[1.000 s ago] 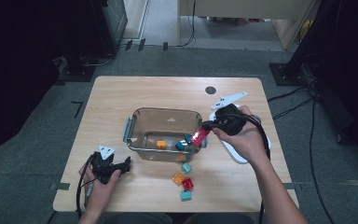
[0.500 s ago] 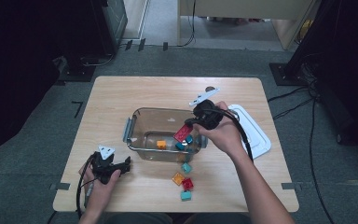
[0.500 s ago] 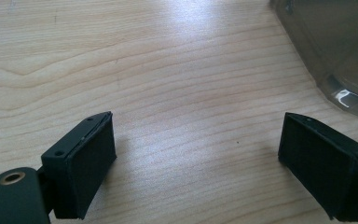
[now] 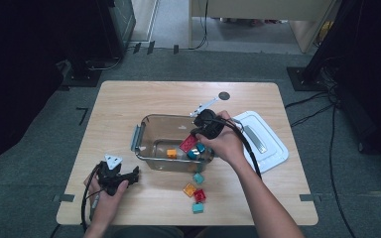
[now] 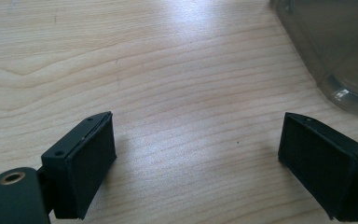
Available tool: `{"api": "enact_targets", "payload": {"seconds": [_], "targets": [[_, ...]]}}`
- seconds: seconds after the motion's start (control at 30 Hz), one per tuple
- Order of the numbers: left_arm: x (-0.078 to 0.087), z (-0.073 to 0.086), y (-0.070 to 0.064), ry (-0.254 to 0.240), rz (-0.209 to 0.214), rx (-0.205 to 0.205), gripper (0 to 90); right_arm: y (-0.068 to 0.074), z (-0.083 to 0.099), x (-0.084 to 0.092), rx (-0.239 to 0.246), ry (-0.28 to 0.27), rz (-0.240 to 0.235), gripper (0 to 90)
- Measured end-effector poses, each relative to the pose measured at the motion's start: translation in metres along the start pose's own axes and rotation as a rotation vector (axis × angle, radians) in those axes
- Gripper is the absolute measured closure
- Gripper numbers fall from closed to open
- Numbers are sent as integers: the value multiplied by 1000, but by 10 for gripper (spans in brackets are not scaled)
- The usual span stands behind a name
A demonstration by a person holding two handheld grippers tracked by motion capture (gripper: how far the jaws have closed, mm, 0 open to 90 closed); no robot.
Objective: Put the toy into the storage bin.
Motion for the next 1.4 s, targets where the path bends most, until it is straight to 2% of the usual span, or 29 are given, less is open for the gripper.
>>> {"api": "enact_targets", "payload": {"seconds": [0.17,0.27,0.5,0.67,0.73,0.83,0.9,0.97,1.07,1.23,1.4], "targets": [[0,0,0,-1,0,2,106,1,3,-11,12,34,17,898],[0,0,0,0,0,1,106,3,4,-16,19,53,10,894],[0,0,0,0,0,1,106,4,7,-16,16,43,-6,812],[0,0,0,-1,0,1,106,4,9,-9,8,20,-10,706],[0,0,0,-1,0,1,106,5,10,-6,24,12,-5,611],[0,0,0,-1,0,1,106,9,13,-2,54,17,27,473],[0,0,0,-1,0,2,106,10,15,2,50,6,31,392],[0,0,0,-1,0,2,106,10,16,8,33,-11,12,305],[0,0,0,-1,0,1,106,9,18,16,20,-37,0,219],[0,0,0,-1,0,2,106,8,24,30,2,-67,33,170],[0,0,0,-1,0,2,106,6,33,45,2,-96,5,171]]}}
Point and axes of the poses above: each handheld gripper's, and its own axes: x roughly backward along the jaws, z roughly out of its underside, y roughly to its left, the point moved 2 cm from there along -x, roughly forward along the jaws, and after that the axes turned 3 degrees about -z, right-handed, at the moved point
